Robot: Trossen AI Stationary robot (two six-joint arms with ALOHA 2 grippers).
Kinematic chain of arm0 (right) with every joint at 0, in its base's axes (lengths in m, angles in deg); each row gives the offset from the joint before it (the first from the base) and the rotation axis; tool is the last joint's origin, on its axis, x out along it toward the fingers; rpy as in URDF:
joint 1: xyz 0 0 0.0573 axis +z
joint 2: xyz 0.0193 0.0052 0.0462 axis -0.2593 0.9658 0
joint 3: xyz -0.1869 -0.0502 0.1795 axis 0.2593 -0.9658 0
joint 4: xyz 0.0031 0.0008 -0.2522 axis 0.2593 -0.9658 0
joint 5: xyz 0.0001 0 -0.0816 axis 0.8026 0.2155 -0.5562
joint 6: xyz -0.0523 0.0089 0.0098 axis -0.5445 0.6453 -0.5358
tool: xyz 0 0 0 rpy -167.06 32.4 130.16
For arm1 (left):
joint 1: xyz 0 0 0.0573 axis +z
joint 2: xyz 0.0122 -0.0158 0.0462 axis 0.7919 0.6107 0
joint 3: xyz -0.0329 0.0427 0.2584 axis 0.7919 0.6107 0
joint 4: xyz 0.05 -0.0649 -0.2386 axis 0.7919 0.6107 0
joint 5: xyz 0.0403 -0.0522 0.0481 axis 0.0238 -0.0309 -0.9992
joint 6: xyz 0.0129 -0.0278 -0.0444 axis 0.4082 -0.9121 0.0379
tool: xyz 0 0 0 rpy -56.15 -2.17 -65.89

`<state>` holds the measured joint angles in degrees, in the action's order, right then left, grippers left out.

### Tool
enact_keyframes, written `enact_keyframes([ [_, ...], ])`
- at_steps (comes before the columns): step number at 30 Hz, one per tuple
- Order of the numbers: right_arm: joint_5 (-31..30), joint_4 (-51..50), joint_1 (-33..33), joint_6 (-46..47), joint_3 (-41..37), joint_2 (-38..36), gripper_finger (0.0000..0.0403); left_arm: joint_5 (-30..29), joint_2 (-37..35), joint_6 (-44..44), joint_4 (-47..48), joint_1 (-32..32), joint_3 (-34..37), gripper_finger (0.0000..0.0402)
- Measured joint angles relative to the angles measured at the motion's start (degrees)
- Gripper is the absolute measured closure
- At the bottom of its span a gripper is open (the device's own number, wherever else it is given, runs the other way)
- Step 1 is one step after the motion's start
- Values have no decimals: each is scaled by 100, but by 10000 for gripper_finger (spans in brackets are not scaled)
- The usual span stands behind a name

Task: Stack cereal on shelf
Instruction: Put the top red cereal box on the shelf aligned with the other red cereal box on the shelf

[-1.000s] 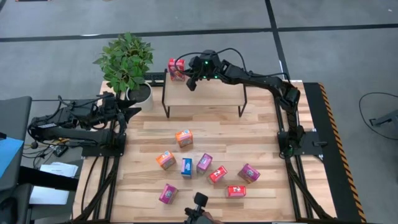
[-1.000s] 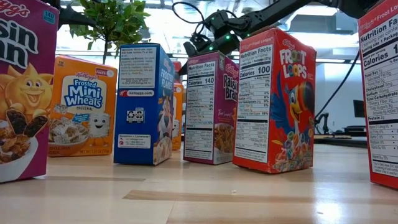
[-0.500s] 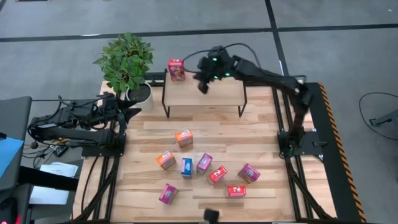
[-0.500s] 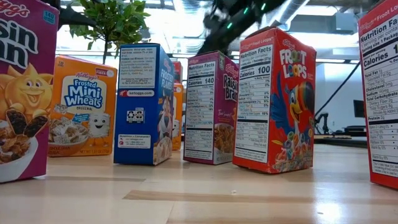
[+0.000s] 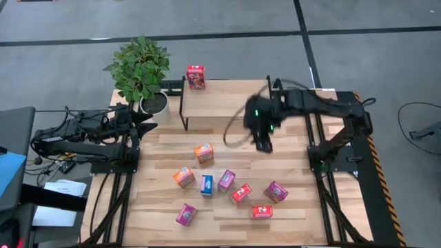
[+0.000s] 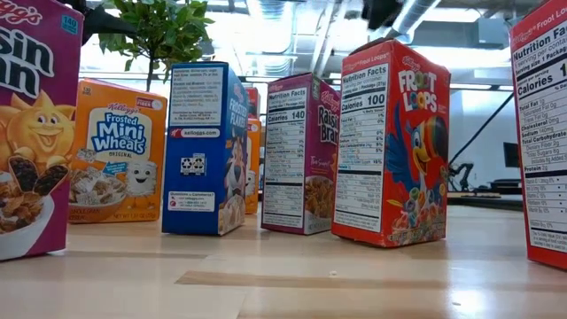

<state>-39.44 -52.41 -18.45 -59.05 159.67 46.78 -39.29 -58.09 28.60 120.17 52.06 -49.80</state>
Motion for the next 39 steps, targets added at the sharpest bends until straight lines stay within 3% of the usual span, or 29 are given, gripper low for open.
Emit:
enact_keyframes([
  [4,-295,-114,1020,337,0,29,159,-1,0,2,2,0,0,111],
  [10,-739,-94,1930,148,-2,530,148,-1,0,-1,71,1,0,111],
  [24,-614,583,2301,144,-21,1360,147,413,0,-39,247,2,-2,111],
  [39,-1003,1563,2657,578,-908,1573,147,416,0,143,260,2,-1,111],
])
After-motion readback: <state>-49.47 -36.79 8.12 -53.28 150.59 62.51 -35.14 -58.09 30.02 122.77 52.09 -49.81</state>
